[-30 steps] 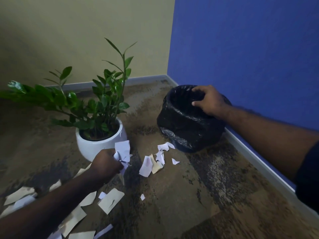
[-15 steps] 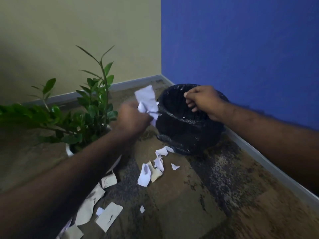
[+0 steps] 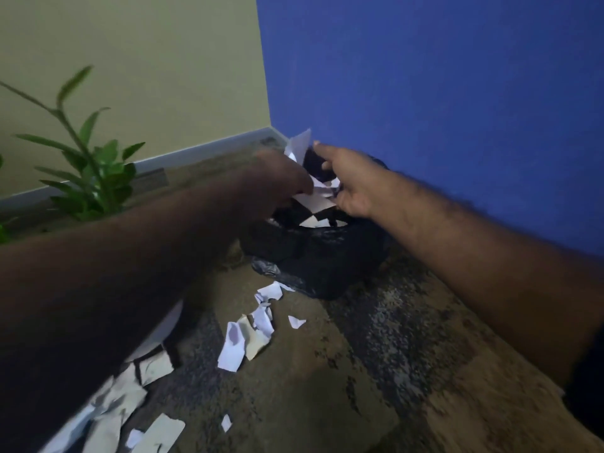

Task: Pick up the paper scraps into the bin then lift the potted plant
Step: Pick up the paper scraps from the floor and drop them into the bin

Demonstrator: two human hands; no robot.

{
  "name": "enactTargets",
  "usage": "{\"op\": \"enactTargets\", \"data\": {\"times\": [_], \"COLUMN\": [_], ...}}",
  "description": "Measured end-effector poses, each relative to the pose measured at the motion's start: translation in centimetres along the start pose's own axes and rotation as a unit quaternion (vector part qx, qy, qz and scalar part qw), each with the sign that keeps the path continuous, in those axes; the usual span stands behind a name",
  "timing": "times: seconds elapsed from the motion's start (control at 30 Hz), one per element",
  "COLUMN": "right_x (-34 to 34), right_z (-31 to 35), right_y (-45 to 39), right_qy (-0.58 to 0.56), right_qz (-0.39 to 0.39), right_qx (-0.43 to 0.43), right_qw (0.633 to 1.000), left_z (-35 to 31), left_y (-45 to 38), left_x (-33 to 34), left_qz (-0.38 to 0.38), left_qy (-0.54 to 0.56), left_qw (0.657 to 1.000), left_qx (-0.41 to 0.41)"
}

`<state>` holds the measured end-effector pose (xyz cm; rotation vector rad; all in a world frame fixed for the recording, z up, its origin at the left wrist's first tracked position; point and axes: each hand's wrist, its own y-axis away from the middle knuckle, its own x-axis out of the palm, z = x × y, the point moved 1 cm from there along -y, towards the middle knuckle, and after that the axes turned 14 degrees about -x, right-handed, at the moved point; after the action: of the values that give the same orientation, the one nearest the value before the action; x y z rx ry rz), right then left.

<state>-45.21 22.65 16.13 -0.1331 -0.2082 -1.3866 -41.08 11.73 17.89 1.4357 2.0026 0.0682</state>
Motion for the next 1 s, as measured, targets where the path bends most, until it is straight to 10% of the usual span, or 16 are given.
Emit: {"op": "enactTargets", "data": {"times": [0.47, 0.7, 1.0], "right_x": [-1.4, 2.6, 7.2], "right_z": [-1.5, -1.9, -4.8], "right_y": [-1.5, 0.8, 6.2], "right_qy": [0.21, 0.189, 0.218], "right_qz": [-0.053, 0.003, 0.152], "right_qx": [-0.035, -0.076, -0.092], "right_qw": [0.976, 0.979, 0.96], "left_z": [3.1, 7.8, 21.5], "left_y": [-1.4, 1.9, 4.4], "left_x": [-0.4, -5.8, -9.2], "left_qz": [-0.054, -0.099, -0.113], "left_qy": [-0.023, -0.129, -0.102], "left_qw": [0.99, 0.967, 0.983], "left_qx": [0.126, 0.198, 0.103]}}
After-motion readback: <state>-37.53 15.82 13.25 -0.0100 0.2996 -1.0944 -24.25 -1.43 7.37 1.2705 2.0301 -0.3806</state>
